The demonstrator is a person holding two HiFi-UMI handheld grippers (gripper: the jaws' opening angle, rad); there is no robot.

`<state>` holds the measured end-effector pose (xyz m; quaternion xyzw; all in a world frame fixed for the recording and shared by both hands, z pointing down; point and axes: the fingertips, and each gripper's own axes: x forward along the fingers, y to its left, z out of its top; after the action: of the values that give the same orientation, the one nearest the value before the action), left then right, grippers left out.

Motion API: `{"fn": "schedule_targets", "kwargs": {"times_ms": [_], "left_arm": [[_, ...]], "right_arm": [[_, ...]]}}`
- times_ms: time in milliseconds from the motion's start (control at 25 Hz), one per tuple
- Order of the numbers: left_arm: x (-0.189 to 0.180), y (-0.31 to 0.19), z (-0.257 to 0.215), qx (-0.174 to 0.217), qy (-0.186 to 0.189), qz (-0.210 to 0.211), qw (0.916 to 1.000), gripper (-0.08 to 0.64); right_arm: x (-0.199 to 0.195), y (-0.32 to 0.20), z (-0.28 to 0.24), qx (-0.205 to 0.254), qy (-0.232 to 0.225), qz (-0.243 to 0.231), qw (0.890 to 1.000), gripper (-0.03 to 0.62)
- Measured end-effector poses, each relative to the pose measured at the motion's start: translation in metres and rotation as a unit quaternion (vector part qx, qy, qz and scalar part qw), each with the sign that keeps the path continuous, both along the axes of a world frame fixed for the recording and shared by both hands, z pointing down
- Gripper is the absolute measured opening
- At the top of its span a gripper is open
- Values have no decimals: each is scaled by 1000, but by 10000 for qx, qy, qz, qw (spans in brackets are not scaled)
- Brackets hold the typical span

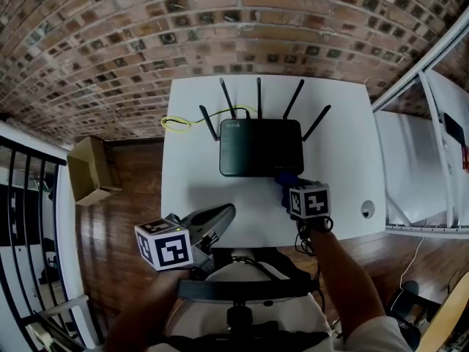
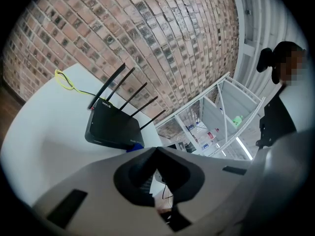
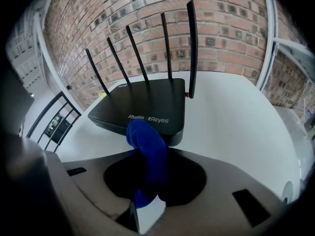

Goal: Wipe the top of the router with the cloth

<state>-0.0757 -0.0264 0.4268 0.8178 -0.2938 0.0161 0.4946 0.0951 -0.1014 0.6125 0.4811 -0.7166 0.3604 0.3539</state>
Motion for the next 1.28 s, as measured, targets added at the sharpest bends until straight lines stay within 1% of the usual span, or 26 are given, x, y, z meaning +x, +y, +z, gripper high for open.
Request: {"fn": "schedule_targets", "kwargs": {"times_ms": [200,360,520,720,840,960,1080,1280], "left_arm": [[12,-1,2,-23,-18,-75,10000,11],[21,-6,4,-104,-150,-223,9996,11],[33,-9,6,-95,-108,-344,9993,11],[49,-16,5,-81,-135,-547,9984,11],[50,-17,5,-77,-177,-682,9975,11],[43,-14,7,-116,-249,-749,9968,11],[32,-12,4,-175,-178,-753,9968,11],[6,-8,9,-167,-148,-431,9988,11]], "right_arm": [[5,0,1,-7,-123,-63,9999,109],[7,-1,2,-13,-239,-159,9996,109],[9,-1,2,-8,-375,-255,9990,109],[23,-3,1,-8,-498,-290,9983,109],[31,-5,-1,24,-596,-248,9979,109],[43,-6,0,47,-574,8,9983,109],[57,-5,-1,66,-415,377,9984,109],[76,-3,-8,190,-116,1143,9932,109]]}}
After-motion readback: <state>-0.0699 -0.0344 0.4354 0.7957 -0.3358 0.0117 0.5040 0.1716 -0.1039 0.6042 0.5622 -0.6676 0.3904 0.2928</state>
